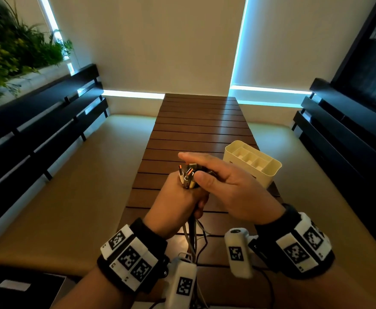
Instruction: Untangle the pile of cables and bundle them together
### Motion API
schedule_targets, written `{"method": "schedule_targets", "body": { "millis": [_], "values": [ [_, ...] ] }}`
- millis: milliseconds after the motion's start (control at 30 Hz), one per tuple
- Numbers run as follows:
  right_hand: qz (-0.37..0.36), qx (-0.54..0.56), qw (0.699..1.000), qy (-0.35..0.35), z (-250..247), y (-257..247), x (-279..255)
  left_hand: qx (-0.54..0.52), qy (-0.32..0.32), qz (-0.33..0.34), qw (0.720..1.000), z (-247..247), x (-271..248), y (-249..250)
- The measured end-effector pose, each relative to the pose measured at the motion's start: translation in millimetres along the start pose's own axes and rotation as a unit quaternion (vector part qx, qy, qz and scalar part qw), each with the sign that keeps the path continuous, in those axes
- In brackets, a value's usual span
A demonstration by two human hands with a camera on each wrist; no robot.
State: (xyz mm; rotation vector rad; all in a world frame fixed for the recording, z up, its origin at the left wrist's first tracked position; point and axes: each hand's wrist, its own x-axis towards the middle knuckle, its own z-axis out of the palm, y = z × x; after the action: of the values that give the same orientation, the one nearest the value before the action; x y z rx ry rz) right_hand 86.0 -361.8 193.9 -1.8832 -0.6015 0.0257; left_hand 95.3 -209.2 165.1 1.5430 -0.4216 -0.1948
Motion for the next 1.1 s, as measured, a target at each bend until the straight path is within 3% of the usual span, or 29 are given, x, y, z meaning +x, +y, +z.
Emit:
{"method": "schedule_targets", "body": {
  "millis": [100, 233, 433, 633, 967, 1100],
  "values": [
    [-0.025, -0.084, 0.996, -0.006, -6, 7, 5, -0.011, 0.016, -0.002, 1.000, 3, 4, -5],
    [-0.038, -0.034, 0.998, -0.022, -5, 9, 6, -0.007, 0.015, 0.006, 1.000, 2, 6, -4],
    [-0.069, -0.072, 0.994, -0.043, -12, 16, 11, 0.009, 0.009, 0.027, 1.000, 4, 8, 0],
    [-0.094, -0.006, 0.986, 0.135, -22, 25, 0, -0.004, 0.017, 0.027, 0.999, 1, 10, 2],
    [-0.046, -0.054, 0.991, 0.117, -32, 22, -4, -0.031, -0.012, 0.011, 0.999, 9, 14, -1],
    [-0.060, -0.116, 0.988, 0.087, -38, 16, -4, -0.054, -0.041, -0.004, 0.998, 10, 13, -3]
  ]
}}
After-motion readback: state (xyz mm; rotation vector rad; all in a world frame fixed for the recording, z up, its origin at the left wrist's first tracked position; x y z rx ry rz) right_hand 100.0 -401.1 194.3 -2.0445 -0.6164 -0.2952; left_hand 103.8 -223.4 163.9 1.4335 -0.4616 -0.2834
